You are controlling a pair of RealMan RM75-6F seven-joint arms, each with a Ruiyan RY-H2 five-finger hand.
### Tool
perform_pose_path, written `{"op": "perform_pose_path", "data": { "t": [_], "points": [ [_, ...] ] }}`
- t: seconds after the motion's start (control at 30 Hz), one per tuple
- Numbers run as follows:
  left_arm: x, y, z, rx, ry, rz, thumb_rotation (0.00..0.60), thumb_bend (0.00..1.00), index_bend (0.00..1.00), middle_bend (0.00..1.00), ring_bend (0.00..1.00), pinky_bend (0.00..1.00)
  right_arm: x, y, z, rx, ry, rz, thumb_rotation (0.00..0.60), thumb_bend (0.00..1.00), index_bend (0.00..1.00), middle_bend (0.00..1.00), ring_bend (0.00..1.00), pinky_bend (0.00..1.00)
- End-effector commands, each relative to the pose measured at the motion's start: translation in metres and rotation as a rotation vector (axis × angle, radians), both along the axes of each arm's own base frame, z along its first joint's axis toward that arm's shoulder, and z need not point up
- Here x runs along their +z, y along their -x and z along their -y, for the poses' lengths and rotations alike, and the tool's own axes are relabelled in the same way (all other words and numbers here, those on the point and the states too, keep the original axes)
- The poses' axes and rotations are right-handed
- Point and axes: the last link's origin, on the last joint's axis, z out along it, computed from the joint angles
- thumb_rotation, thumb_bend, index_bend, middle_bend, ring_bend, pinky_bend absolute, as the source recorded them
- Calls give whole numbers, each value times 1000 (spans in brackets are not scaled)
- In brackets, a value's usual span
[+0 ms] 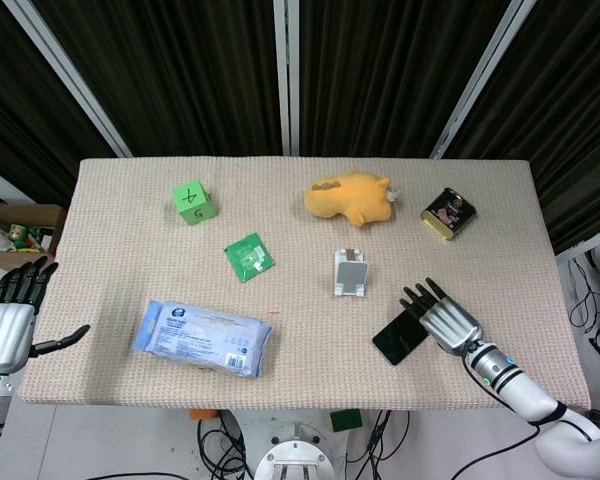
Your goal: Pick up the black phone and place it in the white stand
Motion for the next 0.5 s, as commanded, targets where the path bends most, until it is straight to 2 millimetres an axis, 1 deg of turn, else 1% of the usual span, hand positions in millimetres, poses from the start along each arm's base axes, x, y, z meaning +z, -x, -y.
{"op": "perform_pose_path", "data": {
  "t": [0.03, 0.5],
  "points": [
    [0, 0, 0, 1, 0, 1, 123, 46, 66, 8, 0, 91, 0, 0, 0, 2, 0, 2, 600, 224, 0, 0, 0, 0],
    [1, 0, 0, 0, 1, 2, 147, 45, 66, 8, 0, 91, -9, -4, 2, -1, -10, 17, 600, 240, 0, 0, 0, 0]
  ]
}}
